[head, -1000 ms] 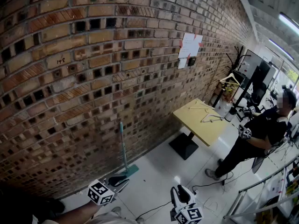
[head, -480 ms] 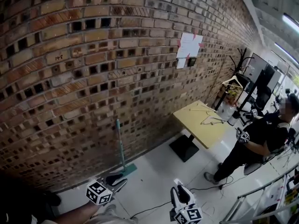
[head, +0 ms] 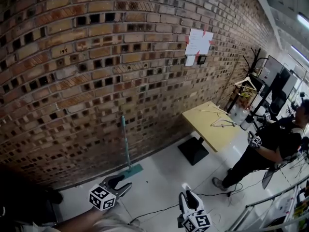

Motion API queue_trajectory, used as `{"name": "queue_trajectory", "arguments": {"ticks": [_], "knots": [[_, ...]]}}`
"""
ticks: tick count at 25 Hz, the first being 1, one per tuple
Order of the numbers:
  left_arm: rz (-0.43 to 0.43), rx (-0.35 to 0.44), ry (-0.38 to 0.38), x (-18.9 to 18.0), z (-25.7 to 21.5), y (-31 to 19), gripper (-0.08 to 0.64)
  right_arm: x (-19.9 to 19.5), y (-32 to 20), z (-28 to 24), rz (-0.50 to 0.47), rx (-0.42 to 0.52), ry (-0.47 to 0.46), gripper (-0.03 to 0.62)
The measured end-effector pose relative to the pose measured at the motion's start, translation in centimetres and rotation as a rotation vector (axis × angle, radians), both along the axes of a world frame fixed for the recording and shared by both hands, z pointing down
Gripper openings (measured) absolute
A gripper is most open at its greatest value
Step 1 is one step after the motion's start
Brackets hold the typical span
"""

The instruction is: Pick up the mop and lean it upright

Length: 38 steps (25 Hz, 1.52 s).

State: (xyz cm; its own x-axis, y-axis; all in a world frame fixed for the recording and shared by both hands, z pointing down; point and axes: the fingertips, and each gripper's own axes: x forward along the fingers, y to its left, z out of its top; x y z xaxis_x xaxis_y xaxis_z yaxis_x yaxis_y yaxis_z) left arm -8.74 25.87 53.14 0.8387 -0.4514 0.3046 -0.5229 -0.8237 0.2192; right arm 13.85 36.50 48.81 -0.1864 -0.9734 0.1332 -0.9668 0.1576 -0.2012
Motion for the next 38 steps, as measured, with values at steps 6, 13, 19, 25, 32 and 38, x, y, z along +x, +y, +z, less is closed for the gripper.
{"name": "queue_trajectory", "arguments": {"ticks": [6,13,19,25,32,38], "knots": [[-0.054,-0.024,-0.021,-0.9,1.0,0.4,0.204,0.2,-0.5,0.4,-0.03,-0.015,-0.008,0.11],[-0.094,-0.025,-0.033,-1.1,1.8,-2.3,0.204,0.5,-3.2,2.3,-0.048,-0.037,-0.035,0.11],[-0.119,-0.054,-0.038,-0.9,3.4,-6.9,0.202,0.7,-8.5,2.3,-0.073,-0.043,-0.034,0.11],[-0.15,-0.058,-0.057,-0.4,4.7,-13.6,0.189,1.0,-15.8,2.0,-0.116,-0.053,0.004,0.11],[-0.176,-0.061,-0.064,0.2,4.7,-20.2,0.145,1.4,-23.3,1.7,-0.148,-0.062,0.008,0.11],[-0.19,-0.067,-0.064,-0.5,5.6,-24.9,0.13,0.8,-28.8,2.4,-0.176,-0.064,0.014,0.11]]}}
